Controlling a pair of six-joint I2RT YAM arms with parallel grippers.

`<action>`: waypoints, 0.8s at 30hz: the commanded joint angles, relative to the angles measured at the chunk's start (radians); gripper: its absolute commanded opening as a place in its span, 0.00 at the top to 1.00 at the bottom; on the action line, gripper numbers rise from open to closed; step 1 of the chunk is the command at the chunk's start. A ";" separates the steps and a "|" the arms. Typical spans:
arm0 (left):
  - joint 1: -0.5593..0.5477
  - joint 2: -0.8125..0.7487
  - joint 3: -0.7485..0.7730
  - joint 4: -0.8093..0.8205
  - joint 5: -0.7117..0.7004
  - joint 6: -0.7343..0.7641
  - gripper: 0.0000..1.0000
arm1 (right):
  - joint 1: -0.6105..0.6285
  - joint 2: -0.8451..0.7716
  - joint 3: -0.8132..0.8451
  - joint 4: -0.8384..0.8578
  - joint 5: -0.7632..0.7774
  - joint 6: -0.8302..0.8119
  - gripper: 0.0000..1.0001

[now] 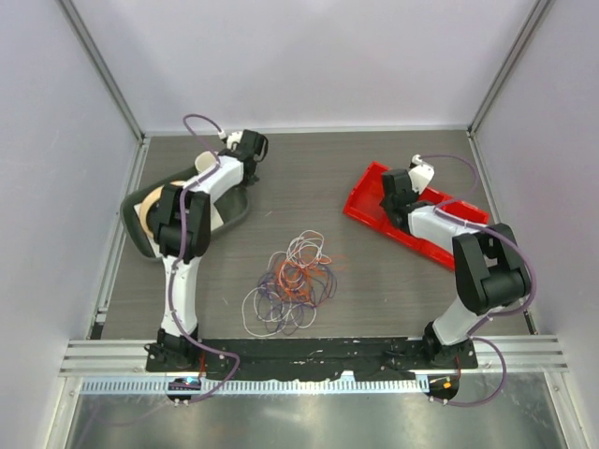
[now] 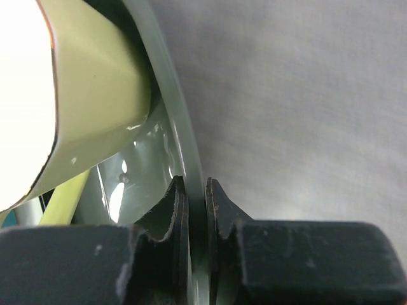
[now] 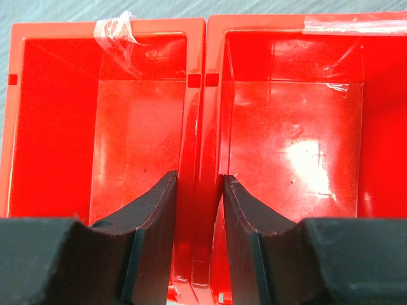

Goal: Untangle the cables

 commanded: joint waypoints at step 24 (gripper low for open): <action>0.038 0.222 0.751 -0.031 -0.054 0.176 0.12 | -0.225 0.253 0.575 0.034 -0.239 -0.124 0.11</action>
